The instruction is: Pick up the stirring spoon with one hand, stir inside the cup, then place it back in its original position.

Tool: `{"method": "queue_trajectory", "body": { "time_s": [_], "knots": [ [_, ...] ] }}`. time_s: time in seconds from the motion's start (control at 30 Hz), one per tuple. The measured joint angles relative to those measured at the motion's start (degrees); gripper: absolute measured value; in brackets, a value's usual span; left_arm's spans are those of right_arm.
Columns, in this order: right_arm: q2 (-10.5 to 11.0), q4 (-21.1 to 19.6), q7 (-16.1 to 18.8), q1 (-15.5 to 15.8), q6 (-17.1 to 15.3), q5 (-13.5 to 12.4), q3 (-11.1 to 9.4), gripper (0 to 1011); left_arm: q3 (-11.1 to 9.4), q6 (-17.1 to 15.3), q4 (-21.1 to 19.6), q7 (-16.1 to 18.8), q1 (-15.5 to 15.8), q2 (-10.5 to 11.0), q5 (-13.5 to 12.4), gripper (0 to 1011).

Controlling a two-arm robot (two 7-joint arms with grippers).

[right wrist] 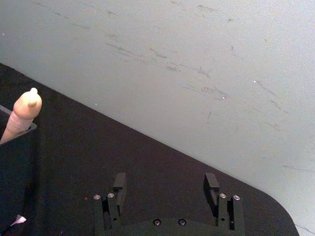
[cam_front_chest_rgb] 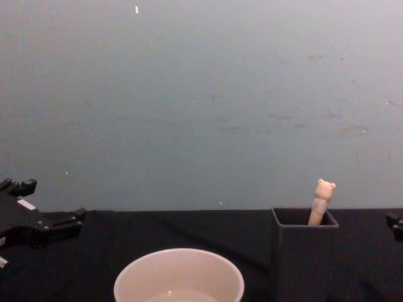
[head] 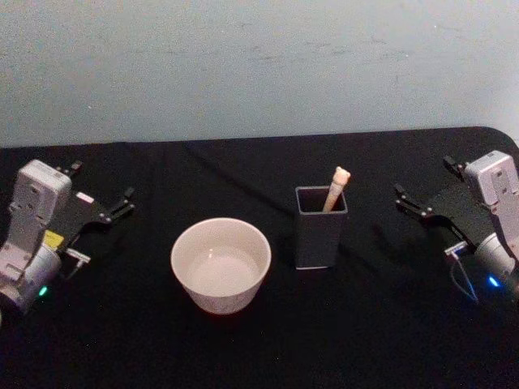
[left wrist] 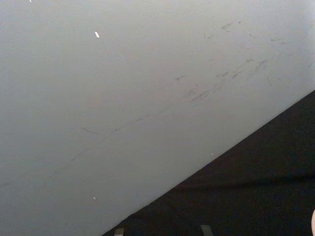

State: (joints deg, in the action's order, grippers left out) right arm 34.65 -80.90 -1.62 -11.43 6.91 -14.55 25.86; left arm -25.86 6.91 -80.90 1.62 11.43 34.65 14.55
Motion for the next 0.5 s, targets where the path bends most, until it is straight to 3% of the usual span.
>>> {"method": "queue_trajectory", "body": {
  "time_s": [0.5],
  "knots": [
    [0.0, 0.0, 0.0, 0.0, 0.0, 0.0, 0.0, 1002, 0.0, 0.0, 0.0, 0.0, 0.0, 0.0, 0.0, 1001]
  ]
}}
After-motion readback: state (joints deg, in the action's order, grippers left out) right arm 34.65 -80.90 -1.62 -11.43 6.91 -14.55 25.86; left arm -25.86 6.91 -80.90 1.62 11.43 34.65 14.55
